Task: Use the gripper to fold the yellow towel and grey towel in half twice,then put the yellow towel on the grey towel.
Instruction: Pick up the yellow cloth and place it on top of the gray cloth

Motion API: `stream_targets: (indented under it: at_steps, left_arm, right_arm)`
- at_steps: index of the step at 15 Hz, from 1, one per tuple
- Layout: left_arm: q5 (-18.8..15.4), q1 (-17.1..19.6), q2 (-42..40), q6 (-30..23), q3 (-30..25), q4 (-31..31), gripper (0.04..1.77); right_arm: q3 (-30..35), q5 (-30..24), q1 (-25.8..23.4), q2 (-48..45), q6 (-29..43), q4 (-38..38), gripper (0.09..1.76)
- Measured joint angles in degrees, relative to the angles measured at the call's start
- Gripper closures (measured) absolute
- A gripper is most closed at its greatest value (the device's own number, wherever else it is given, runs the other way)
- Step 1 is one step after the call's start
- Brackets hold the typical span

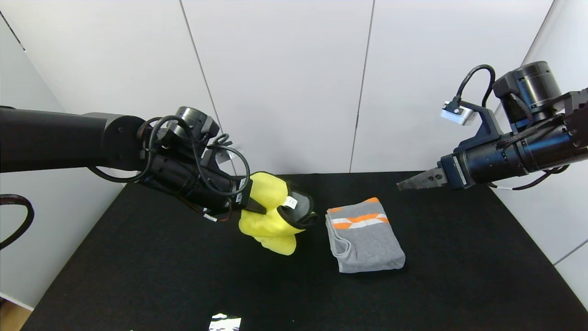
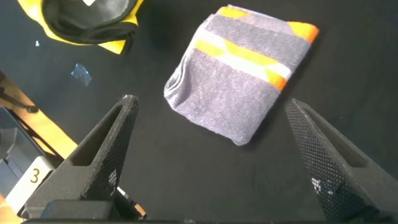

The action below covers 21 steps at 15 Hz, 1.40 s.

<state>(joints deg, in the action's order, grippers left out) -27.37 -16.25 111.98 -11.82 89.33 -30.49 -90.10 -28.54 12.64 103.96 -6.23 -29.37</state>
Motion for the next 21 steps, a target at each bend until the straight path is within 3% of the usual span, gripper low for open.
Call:
stream_targets:
  at_steps: [8,21]
  left_arm:
    - [-0.02,-8.25,0.65,-3.69,7.39,0.77,1.66]
    - [-0.55,-16.88,8.8,-4.45,20.72,1.01,1.66]
  right_arm:
    - [0.0,-0.06,-0.55,-0.94,0.0,0.0,0.14]
    - [0.09,-1.68,-0.94,-1.37,0.02,0.06,0.14]
